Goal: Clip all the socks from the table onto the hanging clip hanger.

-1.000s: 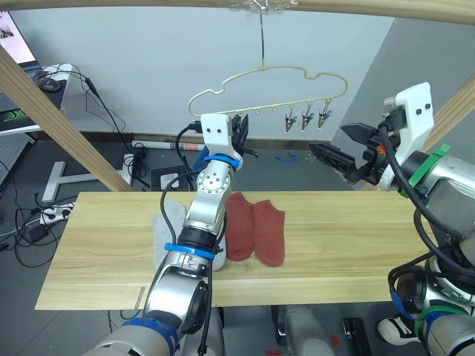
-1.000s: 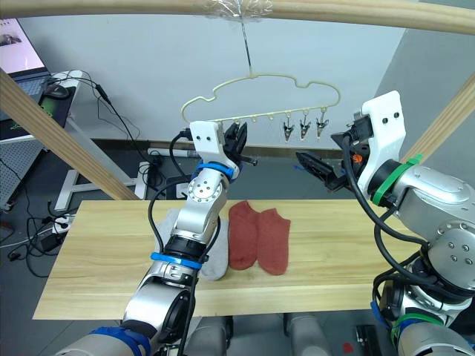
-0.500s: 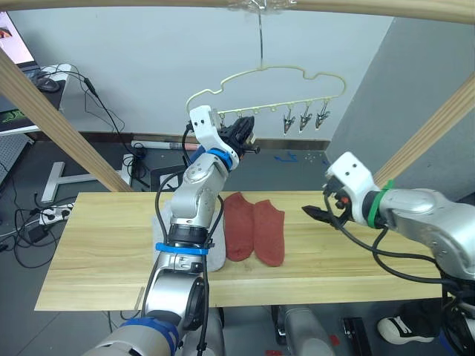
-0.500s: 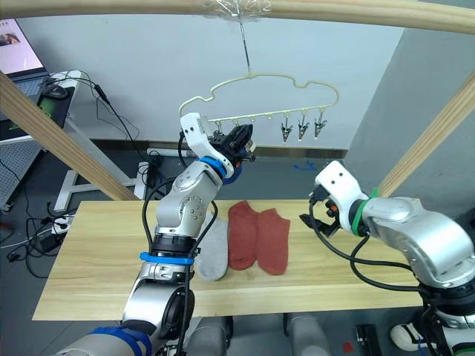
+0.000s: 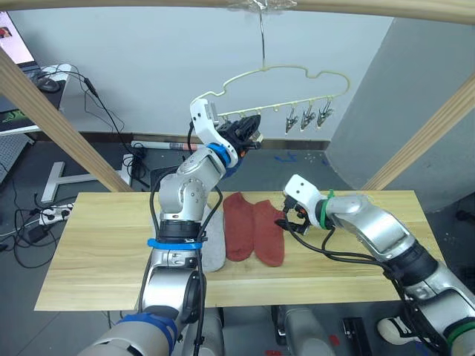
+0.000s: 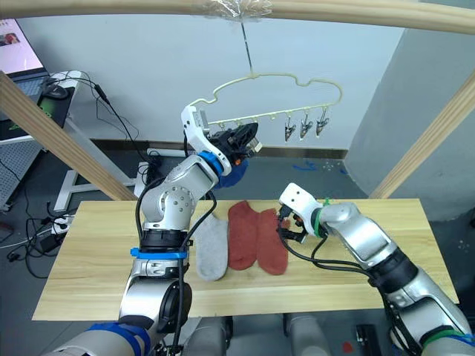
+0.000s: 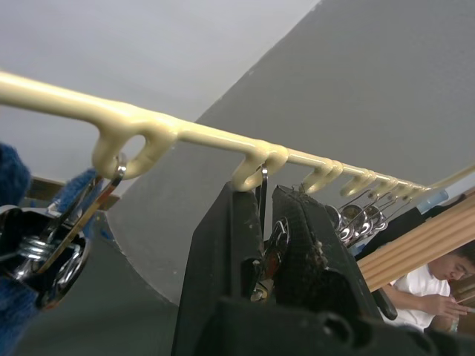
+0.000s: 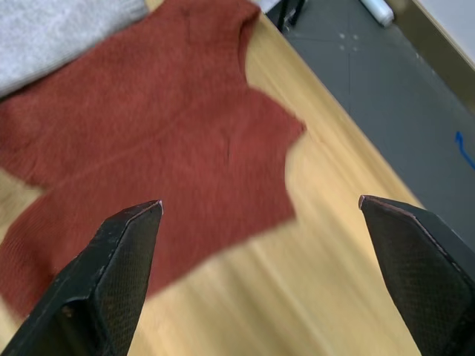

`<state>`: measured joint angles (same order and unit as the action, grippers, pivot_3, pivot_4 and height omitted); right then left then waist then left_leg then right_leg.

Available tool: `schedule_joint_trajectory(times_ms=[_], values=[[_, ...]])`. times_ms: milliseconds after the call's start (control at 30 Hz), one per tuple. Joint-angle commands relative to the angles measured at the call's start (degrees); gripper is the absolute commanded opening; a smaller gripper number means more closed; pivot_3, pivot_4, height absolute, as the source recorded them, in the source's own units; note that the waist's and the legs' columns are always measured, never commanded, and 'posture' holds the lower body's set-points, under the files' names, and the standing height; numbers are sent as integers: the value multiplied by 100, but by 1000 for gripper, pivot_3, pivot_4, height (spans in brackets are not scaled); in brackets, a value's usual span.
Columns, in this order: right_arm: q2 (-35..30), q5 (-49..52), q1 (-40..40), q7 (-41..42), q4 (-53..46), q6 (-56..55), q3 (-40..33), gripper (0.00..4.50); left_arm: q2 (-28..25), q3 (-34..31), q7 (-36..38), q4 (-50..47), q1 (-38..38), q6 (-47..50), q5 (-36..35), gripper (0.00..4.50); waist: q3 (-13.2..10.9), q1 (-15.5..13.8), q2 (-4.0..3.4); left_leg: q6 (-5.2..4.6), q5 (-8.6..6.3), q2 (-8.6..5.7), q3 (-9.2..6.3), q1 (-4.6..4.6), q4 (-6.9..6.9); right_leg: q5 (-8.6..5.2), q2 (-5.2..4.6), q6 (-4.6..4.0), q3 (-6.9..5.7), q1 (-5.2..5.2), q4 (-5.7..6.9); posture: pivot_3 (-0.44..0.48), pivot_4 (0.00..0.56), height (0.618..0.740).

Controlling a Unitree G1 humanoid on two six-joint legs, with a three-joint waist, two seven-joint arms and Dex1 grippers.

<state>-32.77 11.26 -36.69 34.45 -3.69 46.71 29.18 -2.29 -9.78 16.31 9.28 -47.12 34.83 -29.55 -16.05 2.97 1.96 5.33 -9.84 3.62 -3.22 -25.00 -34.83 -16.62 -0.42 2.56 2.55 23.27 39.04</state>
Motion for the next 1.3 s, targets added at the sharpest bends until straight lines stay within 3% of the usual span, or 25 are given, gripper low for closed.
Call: schedule_joint_trajectory(times_ms=[33,467,867,1100,1300], values=[[218,-338,-172,234,446,-381,132,4450,-31,-64,-22,-343,-127,118,-199,268,0,-11,0,0,0,0,0,0,0,0,0,0,0,0,0,-23,231,740],[1046,-1172,-442,544,2035,-1264,146,4450,-74,43,-105,-490,-35,138,-81,268,0,-120,0,6,3,0,0,1,0,2,-1,-1,-1,0,4,14,234,740],[1368,-1861,-262,520,2882,-1374,214,4450,-103,80,-167,-532,-5,132,-75,268,0,-126,-1,16,9,0,0,3,-1,3,-2,0,0,-2,7,32,242,740],[1342,-2097,-73,595,2844,-1772,261,4450,-137,73,-176,-489,-41,105,-64,268,1,-129,-1,5,3,0,-1,12,-5,9,-2,8,1,-10,12,32,239,740],[1392,-2111,-52,697,2904,-1733,152,2614,-145,75,-181,-471,-56,96,-58,268,1,-130,-1,5,3,0,-1,13,-7,14,-2,9,0,-11,13,32,239,740]])
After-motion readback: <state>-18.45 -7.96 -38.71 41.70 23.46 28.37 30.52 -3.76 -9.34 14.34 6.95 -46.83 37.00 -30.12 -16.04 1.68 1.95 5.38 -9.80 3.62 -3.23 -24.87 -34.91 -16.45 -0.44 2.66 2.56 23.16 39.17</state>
